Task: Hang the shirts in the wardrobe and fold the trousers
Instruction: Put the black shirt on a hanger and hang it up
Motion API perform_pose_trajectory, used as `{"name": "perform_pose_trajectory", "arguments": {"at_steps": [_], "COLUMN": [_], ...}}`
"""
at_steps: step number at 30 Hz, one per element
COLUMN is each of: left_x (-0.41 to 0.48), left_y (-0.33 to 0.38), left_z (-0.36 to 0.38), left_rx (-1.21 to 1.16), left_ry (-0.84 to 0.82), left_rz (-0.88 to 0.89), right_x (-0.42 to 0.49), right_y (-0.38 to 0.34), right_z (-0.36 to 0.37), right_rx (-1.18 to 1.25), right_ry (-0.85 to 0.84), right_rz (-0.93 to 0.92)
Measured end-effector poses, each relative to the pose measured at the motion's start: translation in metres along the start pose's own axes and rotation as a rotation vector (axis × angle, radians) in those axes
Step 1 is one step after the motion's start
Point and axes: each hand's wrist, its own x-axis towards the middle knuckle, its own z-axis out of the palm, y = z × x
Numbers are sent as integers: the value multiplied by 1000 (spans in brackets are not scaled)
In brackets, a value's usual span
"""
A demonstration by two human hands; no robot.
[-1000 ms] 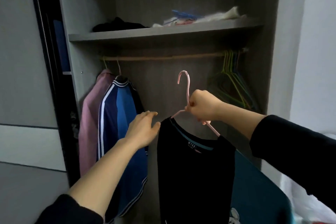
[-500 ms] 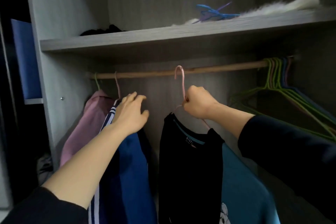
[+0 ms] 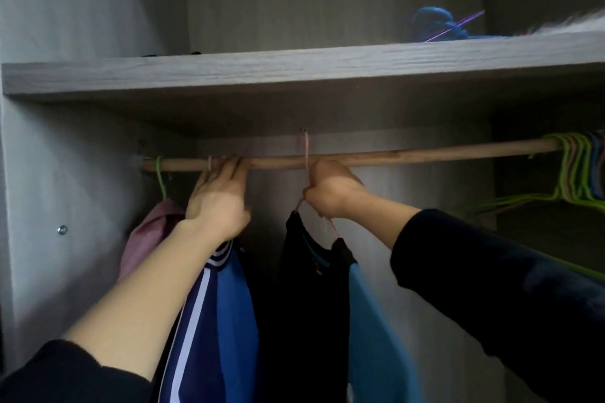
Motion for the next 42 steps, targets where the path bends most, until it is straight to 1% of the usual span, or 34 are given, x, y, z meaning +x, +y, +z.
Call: {"name": "perform_pose_trajectory", "arguments": {"at_steps": [3,7,10,14,16,18,21,23,27,32,35,39,40,42], "left_x": [-1,1,0,-2,-2,-1,3,6,15,30,39,52,55,64], "left_y": [1,0,1,3,4,6,18,33,83,165,207,239,243,247], "left_z": [4,6,6,6,4,-1,-15,-21,-17,0,11,31,38,54], "left_rx": [-65,-70,-82,-86,-98,-104,-147,-172,-234,-182,-203,-188,-185,-234], "left_ry": [55,92,110,103,90,56,-29,-43,20,49,64,163,204,336], "left_rz": [7,0,-5,-23,-29,-50,-135,-155,-21,184,239,287,292,287], "right_x": [10,18,24,27,23,17,9,3,-13,-48,-74,-98,-102,-111], "right_y": [-8,-14,-13,-6,-1,7,29,50,95,148,183,230,241,258], "right_z": [15,40,58,80,80,75,64,52,17,-31,-58,-86,-92,-102], "right_rx": [26,46,79,246,341,371,275,221,65,-225,-365,-598,-655,-726], "right_ry": [-31,-36,-26,18,-28,-89,-64,-27,94,274,339,371,364,378], "right_rz": [-7,-52,-48,-33,-37,-49,-80,-67,-24,-6,-12,60,94,139]}}
